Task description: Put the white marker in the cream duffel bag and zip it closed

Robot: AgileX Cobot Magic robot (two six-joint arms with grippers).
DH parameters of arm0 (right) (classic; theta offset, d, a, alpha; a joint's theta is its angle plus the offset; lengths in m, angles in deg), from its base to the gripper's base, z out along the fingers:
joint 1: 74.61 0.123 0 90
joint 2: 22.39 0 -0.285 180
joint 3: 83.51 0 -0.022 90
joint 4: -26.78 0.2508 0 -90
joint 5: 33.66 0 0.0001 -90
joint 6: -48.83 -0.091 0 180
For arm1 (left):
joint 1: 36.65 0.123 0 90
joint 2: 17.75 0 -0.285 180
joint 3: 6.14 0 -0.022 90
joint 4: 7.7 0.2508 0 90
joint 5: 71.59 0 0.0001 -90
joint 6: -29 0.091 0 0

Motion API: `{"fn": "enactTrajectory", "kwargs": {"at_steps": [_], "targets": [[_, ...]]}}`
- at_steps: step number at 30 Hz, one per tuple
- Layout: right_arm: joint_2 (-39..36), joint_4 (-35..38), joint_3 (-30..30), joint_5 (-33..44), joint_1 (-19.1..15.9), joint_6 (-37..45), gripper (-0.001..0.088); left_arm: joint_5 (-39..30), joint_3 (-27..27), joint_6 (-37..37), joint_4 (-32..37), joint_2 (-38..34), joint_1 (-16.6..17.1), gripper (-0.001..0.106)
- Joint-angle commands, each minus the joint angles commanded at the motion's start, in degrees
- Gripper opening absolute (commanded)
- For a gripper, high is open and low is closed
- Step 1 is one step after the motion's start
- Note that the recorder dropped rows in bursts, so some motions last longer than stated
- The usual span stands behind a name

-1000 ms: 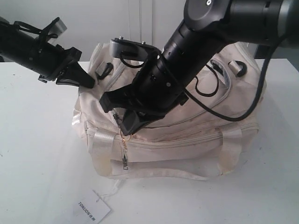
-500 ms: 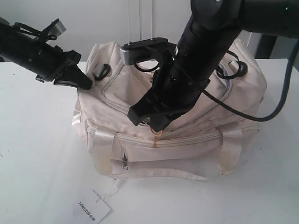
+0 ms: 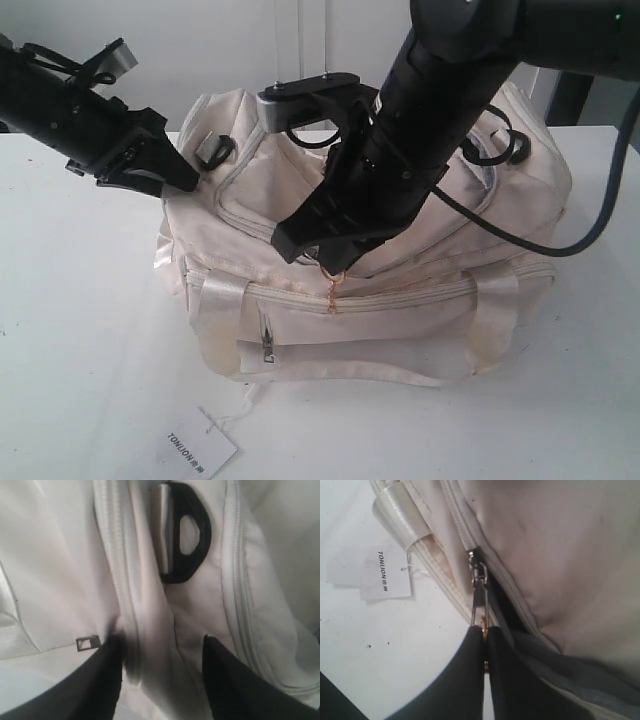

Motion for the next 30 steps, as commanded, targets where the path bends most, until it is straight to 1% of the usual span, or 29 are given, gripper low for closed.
{"fn": "enactTrajectory", "kwargs": {"at_steps": [3, 6, 12, 14, 19, 21, 22, 24, 27, 28, 30], "targets": [[0.0, 0.0, 0.0, 0.0, 0.0, 0.0, 0.0000, -2.7, 0.0, -3.5, 1.2, 1.4, 0.0, 0.057], [0.0, 0.0, 0.0, 0.0, 0.0, 0.0, 0.0000, -5.9, 0.0, -4.4, 1.2, 2.3, -0.1, 0.057], [0.0, 0.2, 0.0, 0.0, 0.0, 0.0, 0.0000, -8.4, 0.3, -6.2, 1.2, 2.5, -0.6, 0.057], [0.0, 0.6, 0.0, 0.0, 0.0, 0.0, 0.0000, -7.7, 1.5, -6.2, 0.1, 2.5, -0.7, 0.057], [0.0, 0.9, 0.0, -0.1, 0.0, 0.0, 0.0000, -1.7, 7.8, -6.2, -0.6, 2.5, -2.1, 0.056], [0.0, 0.9, 0.0, -0.1, 0.0, 0.0, 0.0000, -0.8, 9.2, -5.0, -1.8, 2.5, -2.3, 0.055], [0.0, 0.9, 0.0, -0.1, 0.0, 0.0, 0.0000, -0.8, 9.6, -3.8, -2.6, 2.5, -2.3, 0.052], [0.0, 0.9, 0.0, 0.1, 0.0, 0.0, 0.0000, -1.2, 9.7, -2.4, -3.1, 2.5, -2.3, 0.043], [0.0, 0.8, 0.0, 0.6, 0.0, 0.1, 0.0000, -1.4, 9.7, -0.5, -2.8, 2.5, -2.3, 0.023], [0.0, 0.8, 0.0, 0.8, 0.0, 0.2, 0.0000, -1.5, 9.7, 0.0, -2.5, 2.5, -2.3, 0.014], [0.0, 0.5, 0.0, 1.3, 0.0, 0.5, 0.0000, -1.7, 9.7, 0.0, -1.5, 2.5, -2.3, 0.003]]}}
